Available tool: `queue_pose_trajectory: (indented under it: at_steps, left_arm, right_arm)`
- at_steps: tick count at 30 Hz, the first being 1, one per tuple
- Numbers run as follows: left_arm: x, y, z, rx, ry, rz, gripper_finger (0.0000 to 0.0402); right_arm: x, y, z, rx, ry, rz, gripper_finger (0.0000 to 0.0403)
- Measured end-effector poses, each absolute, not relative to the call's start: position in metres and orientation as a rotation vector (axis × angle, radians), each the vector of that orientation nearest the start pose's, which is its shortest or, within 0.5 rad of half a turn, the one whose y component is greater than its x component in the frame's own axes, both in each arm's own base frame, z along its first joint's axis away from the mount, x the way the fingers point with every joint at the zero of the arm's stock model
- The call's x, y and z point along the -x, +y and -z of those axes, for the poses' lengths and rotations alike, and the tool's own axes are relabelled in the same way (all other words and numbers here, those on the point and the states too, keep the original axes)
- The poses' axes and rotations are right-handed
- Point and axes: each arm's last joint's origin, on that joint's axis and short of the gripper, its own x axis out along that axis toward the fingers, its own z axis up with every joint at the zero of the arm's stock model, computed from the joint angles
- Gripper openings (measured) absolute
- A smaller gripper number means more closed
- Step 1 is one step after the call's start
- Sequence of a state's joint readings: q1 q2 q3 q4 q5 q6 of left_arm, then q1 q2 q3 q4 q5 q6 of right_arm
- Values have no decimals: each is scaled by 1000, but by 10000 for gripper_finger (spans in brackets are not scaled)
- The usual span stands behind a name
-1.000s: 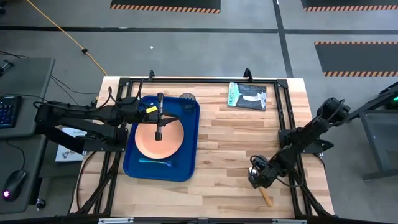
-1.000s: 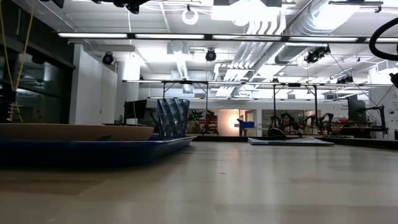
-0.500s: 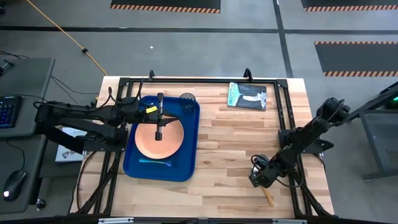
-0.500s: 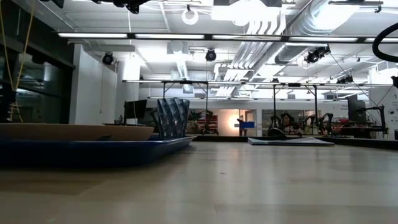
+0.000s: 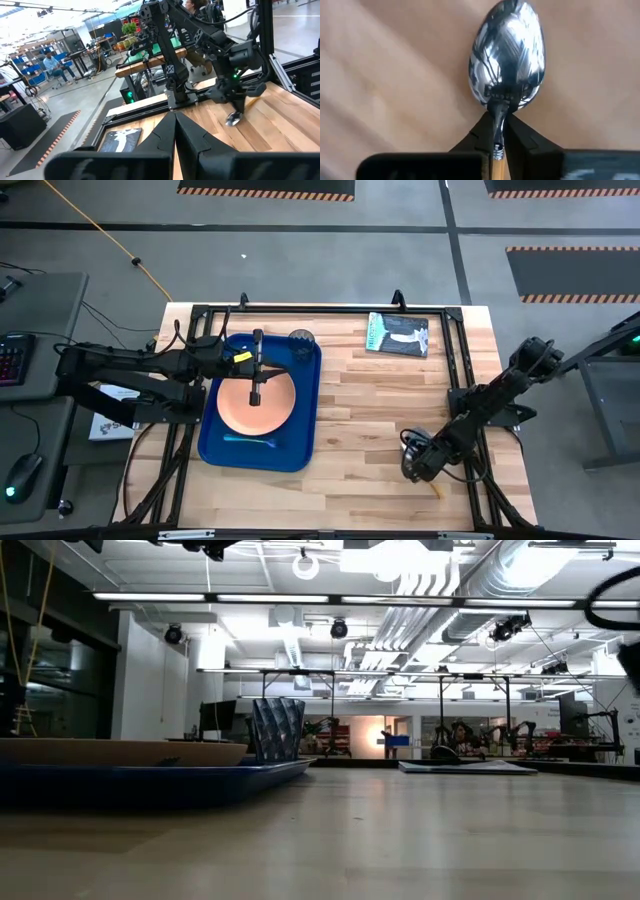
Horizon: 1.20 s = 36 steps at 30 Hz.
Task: Pick and place plate/cup/fork/spoon on tray
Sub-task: Put the orange spoon below the blue fork on the blue tray
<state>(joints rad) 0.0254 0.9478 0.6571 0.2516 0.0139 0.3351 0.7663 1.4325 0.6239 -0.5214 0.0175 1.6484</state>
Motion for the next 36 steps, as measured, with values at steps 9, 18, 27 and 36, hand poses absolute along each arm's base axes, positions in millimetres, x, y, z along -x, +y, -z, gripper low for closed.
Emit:
queue_pose_trajectory:
  at_steps: [9,18,27,36]
  left_arm:
    - [-215,5,-301,-334,42,-4,0]
    - [-225,5,-288,-324,104,6,0]
    - [-232,5,-277,-321,166,16,26]
    - [-232,6,-273,-259,204,16,155]
  right_arm:
    - [-177,153,-194,-468,1073,445,4]
    - [-232,118,-224,-92,663,479,2]
    - [-297,60,-274,165,271,262,1]
    - [-322,24,-285,243,16,81,1]
